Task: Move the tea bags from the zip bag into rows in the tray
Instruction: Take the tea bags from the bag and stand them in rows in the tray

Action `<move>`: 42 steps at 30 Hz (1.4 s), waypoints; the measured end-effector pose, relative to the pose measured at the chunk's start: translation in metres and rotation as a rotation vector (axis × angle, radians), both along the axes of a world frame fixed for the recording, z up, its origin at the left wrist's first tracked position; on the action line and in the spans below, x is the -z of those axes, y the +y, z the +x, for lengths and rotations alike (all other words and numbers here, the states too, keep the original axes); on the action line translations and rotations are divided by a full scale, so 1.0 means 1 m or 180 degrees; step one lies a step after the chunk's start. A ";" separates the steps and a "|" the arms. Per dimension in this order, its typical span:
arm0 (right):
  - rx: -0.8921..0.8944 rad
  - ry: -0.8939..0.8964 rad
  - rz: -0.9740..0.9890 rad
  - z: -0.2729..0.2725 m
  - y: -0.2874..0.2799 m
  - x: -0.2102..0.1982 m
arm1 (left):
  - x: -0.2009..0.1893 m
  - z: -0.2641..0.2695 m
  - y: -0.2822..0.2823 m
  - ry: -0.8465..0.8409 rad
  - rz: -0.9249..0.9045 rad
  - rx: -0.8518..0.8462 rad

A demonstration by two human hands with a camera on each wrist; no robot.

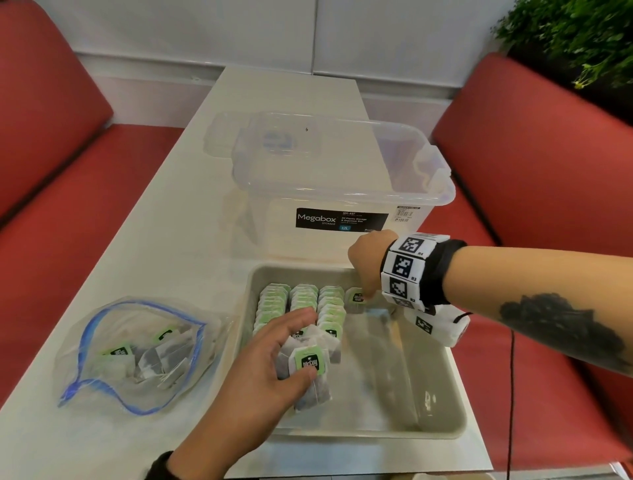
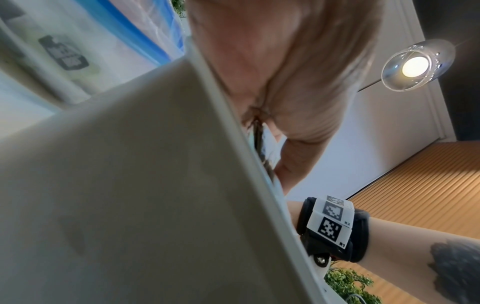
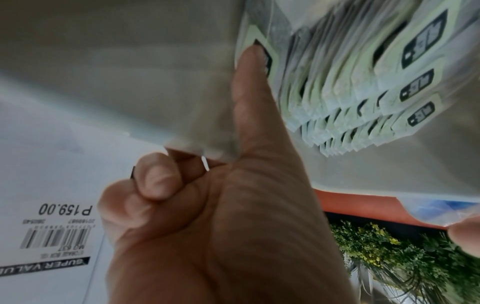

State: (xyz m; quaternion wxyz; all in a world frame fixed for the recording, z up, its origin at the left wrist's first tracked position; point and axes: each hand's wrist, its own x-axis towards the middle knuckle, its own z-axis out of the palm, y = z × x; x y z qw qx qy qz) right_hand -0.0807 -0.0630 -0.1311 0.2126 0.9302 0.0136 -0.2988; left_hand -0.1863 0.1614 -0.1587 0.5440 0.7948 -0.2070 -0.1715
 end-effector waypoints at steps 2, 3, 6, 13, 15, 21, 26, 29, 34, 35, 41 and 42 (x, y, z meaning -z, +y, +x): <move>0.0058 0.0102 0.0006 0.000 -0.003 -0.004 | 0.000 0.001 0.000 0.0207 -0.0070 -0.0071; 0.0069 0.0134 0.0017 -0.001 -0.004 -0.006 | -0.001 0.001 0.000 0.0339 -0.0106 -0.0123; 0.0102 0.0058 0.0137 -0.004 -0.010 -0.009 | -0.005 0.001 0.001 0.0543 -0.0199 -0.0235; -0.0102 -0.0180 0.0103 -0.008 -0.007 0.005 | -0.008 0.000 0.001 0.0635 -0.0199 -0.0326; -0.0149 -0.0277 0.0086 -0.008 -0.006 0.006 | -0.005 0.000 0.001 0.0623 -0.0175 -0.0344; -0.0187 -0.0270 0.0033 -0.005 -0.003 0.008 | -0.002 0.001 0.000 0.0601 -0.0192 -0.0326; -0.0216 -0.0204 0.0020 -0.004 -0.005 0.009 | 0.002 0.001 0.001 0.0567 -0.0224 -0.0301; -0.0225 -0.0190 -0.0003 -0.004 -0.005 0.009 | 0.003 0.002 0.002 0.0574 -0.0262 -0.0281; -0.0173 -0.0187 -0.0020 -0.003 -0.004 0.010 | 0.003 0.002 0.001 0.0512 -0.0315 -0.0191; -0.0154 -0.0180 -0.0017 -0.004 -0.004 0.011 | 0.003 0.002 0.001 0.0510 -0.0333 -0.0188; -0.0038 -0.0048 0.0088 -0.006 -0.004 -0.002 | 0.004 0.003 0.001 0.0734 -0.0643 -0.0279; 0.0013 -0.0027 0.0153 -0.008 -0.004 -0.009 | 0.004 0.004 0.001 0.0793 -0.0718 -0.0330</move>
